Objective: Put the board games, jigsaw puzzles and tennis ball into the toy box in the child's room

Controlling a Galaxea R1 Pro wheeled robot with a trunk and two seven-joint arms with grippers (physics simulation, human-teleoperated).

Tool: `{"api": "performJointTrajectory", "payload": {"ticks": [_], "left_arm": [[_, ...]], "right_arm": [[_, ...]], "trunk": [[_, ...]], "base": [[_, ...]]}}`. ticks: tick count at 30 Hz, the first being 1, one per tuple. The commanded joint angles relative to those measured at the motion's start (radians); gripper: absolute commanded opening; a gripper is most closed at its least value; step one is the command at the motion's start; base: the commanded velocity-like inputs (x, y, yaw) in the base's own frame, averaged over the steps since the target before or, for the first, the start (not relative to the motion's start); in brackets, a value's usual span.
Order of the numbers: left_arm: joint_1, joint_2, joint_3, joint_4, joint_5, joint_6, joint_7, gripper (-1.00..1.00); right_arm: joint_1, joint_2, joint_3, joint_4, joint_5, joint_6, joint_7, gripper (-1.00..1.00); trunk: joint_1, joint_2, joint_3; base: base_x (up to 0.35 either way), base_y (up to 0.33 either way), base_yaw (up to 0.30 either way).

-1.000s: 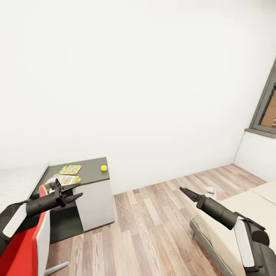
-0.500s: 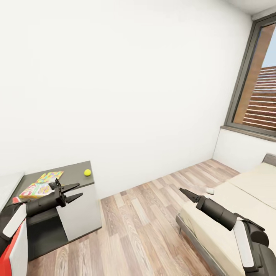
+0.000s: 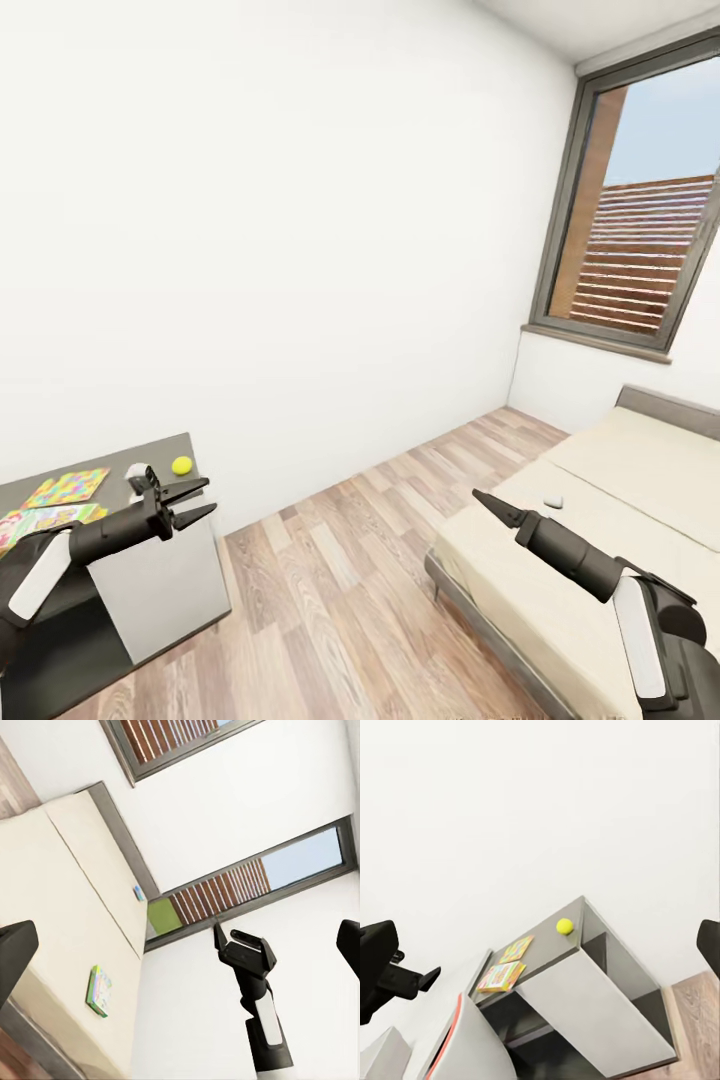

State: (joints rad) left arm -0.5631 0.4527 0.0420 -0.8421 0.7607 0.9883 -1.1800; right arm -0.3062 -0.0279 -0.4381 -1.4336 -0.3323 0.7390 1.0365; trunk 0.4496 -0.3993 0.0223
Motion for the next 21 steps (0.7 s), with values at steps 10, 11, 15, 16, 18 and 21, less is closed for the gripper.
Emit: {"api": "performJointTrajectory", "payload": {"ticks": [10,11,15,16,18,21], "left_arm": [[0.000,0.001,0.001,0.000,0.001,0.006,-0.001,1.00],[0.000,0.001,0.001,0.000,0.001,0.006,-0.001,1.00],[0.000,0.001,0.001,0.000,0.001,0.006,-0.001,1.00],[0.000,0.001,0.001,0.000,0.001,0.006,-0.001,1.00],[0.000,0.002,0.001,0.000,0.001,0.006,-0.001,1.00],[0.000,0.003,0.001,0.000,0.001,0.006,-0.001,1.00]], "right_arm": [[-0.001,0.002,-0.001,0.005,-0.004,0.004,-0.001,1.00],[-0.001,0.002,-0.001,0.005,-0.004,0.004,-0.002,1.00],[-0.001,0.003,0.000,0.005,-0.004,0.002,-0.005,1.00],[-0.001,0.003,0.001,0.005,-0.003,0.002,-0.005,1.00],[-0.001,0.003,0.001,0.005,-0.004,0.002,-0.005,1.00],[-0.001,0.002,0.000,0.005,-0.004,0.002,-0.006,1.00]], "trunk": [[0.000,-0.001,0.006],[0.000,-0.001,0.006],[0.000,-0.001,0.009],[0.000,-0.001,0.009],[0.000,-0.001,0.011],[0.000,-0.001,0.013]], "base": [[0.000,0.000,-0.281],[0.000,0.000,-0.281],[0.000,0.000,-0.281],[0.000,0.000,-0.281],[0.000,0.000,-0.281],[0.000,0.000,-0.281]]}}
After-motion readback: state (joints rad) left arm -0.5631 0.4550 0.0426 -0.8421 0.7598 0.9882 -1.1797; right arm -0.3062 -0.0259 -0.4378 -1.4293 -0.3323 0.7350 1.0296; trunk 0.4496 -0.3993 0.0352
